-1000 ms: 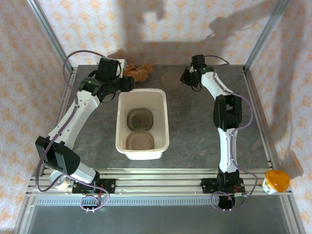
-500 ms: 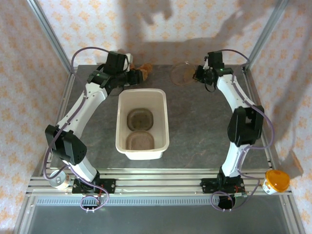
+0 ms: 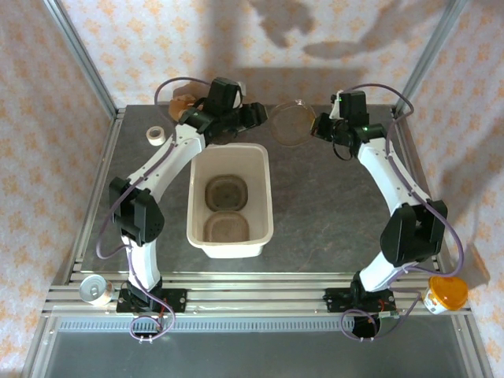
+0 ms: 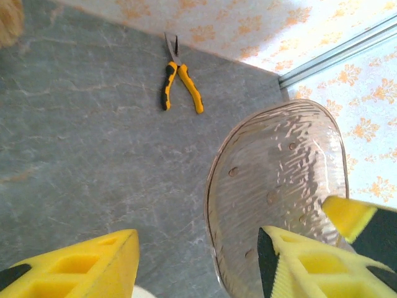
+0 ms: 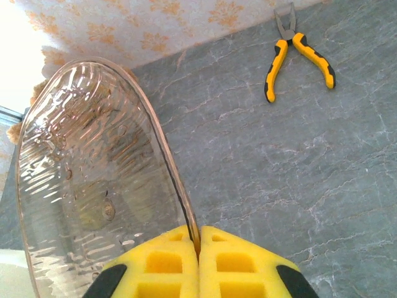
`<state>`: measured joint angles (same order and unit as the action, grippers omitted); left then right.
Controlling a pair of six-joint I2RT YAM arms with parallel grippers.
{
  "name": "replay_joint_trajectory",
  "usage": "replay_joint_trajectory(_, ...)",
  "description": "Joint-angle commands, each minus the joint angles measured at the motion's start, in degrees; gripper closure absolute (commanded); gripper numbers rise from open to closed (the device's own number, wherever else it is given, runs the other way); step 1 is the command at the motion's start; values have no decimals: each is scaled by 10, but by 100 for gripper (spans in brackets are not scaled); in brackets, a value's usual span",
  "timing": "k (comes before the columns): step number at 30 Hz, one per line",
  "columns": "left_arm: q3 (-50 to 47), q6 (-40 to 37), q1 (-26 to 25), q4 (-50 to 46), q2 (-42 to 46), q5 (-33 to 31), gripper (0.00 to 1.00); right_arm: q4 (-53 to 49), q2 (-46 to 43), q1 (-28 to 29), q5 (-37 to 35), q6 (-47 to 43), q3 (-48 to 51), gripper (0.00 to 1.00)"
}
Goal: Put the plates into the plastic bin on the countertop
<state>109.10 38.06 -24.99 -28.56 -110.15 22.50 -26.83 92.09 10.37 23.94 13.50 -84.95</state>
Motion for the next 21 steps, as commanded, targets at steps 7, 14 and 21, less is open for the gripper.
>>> replay_joint_trajectory(7,23,56,-30,10,-23,-15,50,46,-45,10,-8,23,23,100)
replay_joint_trajectory(14,15,67,-35,20,-19,-23,61,46,-48,17,-4,24,25,100)
replay_joint_trajectory(21,29,73,-40,10,-35,-23,71,49,-57,24,-9,27,33,100)
